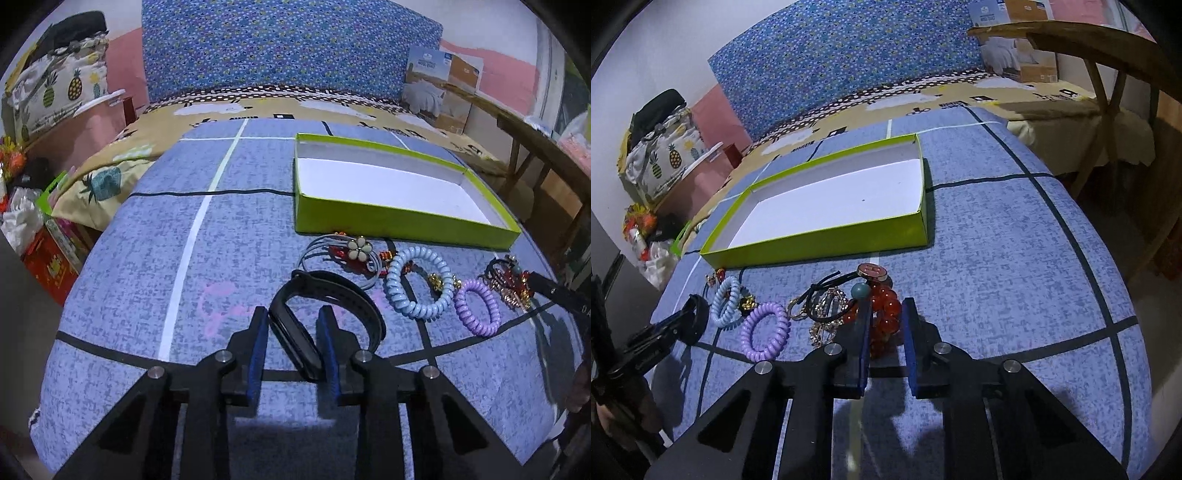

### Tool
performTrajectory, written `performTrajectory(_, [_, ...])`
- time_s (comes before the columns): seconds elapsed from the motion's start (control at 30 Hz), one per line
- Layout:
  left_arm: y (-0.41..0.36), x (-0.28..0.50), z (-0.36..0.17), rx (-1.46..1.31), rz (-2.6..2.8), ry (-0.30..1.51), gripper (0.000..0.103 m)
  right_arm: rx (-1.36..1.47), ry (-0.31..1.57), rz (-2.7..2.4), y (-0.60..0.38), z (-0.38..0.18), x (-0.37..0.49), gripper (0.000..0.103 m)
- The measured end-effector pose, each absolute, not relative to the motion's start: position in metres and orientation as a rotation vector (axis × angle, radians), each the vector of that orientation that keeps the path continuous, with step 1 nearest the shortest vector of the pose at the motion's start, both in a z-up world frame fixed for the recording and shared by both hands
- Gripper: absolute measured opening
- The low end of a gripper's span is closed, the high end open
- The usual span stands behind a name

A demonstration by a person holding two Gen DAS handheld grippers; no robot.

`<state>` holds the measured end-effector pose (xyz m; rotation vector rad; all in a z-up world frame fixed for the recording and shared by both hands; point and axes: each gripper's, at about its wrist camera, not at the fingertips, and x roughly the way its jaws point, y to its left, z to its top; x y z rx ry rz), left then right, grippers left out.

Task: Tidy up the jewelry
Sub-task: 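Carry the black band and red bracelet with both grippers into the green box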

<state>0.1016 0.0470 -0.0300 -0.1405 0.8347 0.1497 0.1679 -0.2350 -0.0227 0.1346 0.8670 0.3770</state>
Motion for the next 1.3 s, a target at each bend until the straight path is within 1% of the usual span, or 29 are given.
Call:
performTrajectory(0.1, [0.044,0.102,-0.030,-0.127,0.149,0.841,0.023,0.131,0.868,0.381,-0.235,-0.022,0.167,0.010])
performTrajectory(0.17, [0.045,0.102,-0.030,-0.128,0.144,0.844,0.016,0.128,0.862,0.381,-0.235,-0.020,0.164,0.010])
performTrajectory(0.27, [0.045,0.100,-0.029,-0.131,0.133,0.843,0.013,0.130,0.852,0.387,-0.236,-0.017,0.159,0.010])
performTrajectory(0.6, [0.045,0.082,-0.027,-0.165,0.076,0.827,0.012,0.129,0.822,0.393,-0.240,-0.006,0.133,0.010])
performTrajectory(0.9, [0.042,0.071,-0.011,-0.162,0.050,0.781,0.012,0.140,0.777,0.397,-0.243,0.010,0.123,0.010])
performTrajectory(1.1, [0.035,0.081,0.005,-0.128,0.020,0.741,0.012,0.121,0.734,0.438,-0.232,0.027,0.131,0.010])
performTrajectory(1.3, [0.032,0.111,0.023,-0.101,-0.003,0.705,0.012,0.083,0.703,0.479,-0.216,0.041,0.155,0.010])
